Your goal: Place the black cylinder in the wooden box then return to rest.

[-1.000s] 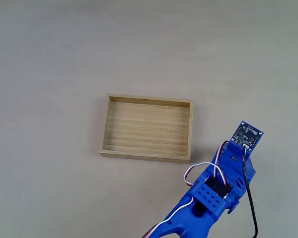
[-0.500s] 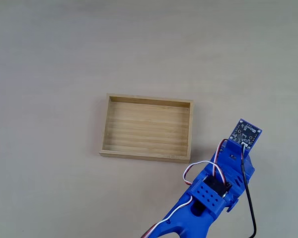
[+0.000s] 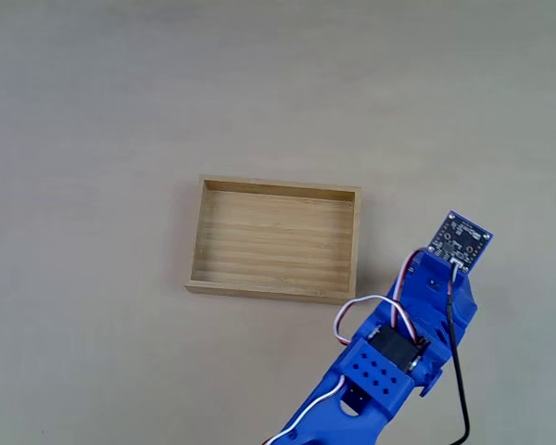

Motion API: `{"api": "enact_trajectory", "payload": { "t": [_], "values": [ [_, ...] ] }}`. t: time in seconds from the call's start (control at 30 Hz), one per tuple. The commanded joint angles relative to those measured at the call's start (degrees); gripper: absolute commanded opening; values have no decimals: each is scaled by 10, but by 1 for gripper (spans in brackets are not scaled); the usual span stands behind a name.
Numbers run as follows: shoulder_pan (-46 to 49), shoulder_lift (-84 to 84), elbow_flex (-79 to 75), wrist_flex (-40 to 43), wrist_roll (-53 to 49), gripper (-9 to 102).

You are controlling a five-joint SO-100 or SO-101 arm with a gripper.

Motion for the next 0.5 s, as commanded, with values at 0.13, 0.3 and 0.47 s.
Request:
{"api": "enact_trajectory", "payload": {
  "t": [0.13, 0.3, 0.47],
  "values": [
    [-75, -132, -54, 12, -39, 20],
    [-134, -164, -37, 12, -40, 20],
    [-191, -178, -18, 11, 40, 20]
  ]
}}
